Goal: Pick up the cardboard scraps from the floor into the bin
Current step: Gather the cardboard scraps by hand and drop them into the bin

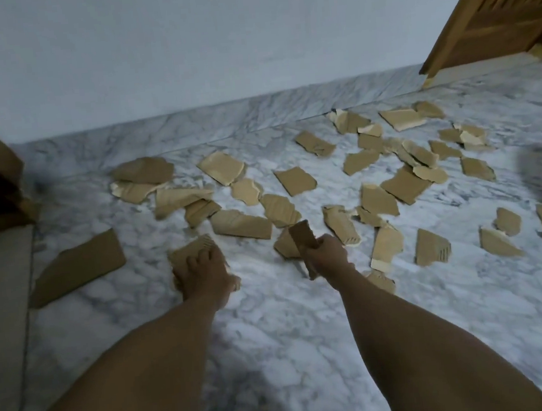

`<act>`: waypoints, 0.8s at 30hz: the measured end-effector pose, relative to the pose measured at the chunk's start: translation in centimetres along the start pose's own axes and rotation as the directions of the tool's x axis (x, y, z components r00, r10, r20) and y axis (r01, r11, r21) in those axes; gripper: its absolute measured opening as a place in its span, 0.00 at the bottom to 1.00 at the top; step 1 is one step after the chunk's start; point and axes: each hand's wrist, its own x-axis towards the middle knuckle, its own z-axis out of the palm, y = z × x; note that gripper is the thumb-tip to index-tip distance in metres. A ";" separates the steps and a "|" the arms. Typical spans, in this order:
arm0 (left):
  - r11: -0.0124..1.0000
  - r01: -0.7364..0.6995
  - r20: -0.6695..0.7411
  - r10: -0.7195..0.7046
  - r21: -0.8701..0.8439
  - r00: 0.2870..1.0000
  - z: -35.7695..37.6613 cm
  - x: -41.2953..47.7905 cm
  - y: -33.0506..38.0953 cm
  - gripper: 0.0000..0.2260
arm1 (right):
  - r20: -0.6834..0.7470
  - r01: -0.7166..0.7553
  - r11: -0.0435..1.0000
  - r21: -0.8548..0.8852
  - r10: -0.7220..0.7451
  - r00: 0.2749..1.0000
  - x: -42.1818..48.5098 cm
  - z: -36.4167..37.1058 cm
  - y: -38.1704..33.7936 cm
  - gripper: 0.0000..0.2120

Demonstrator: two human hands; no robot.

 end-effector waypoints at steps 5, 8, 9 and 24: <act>0.999 -0.006 -0.011 0.007 0.034 1.000 0.1 -2.2 -0.9 0.34 | 0.140 0.076 0.943 -0.323 -0.031 0.990 2.4 2.6 -4.0 0.24; 0.997 -0.048 -0.038 0.050 0.053 0.998 0.9 -2.9 -1.6 0.38 | 0.052 0.006 0.950 -0.312 0.011 0.999 3.0 3.6 -3.6 0.23; 0.997 -0.059 -0.040 0.061 0.044 0.997 1.1 -3.0 -1.7 0.42 | 0.026 -0.018 0.952 -0.305 0.027 0.999 2.9 3.7 -3.4 0.22; 0.943 0.248 0.112 -0.229 -0.221 0.967 -1.5 -0.5 -4.4 0.50 | 0.429 0.329 0.924 -0.197 -0.220 0.876 5.0 2.1 -4.3 0.19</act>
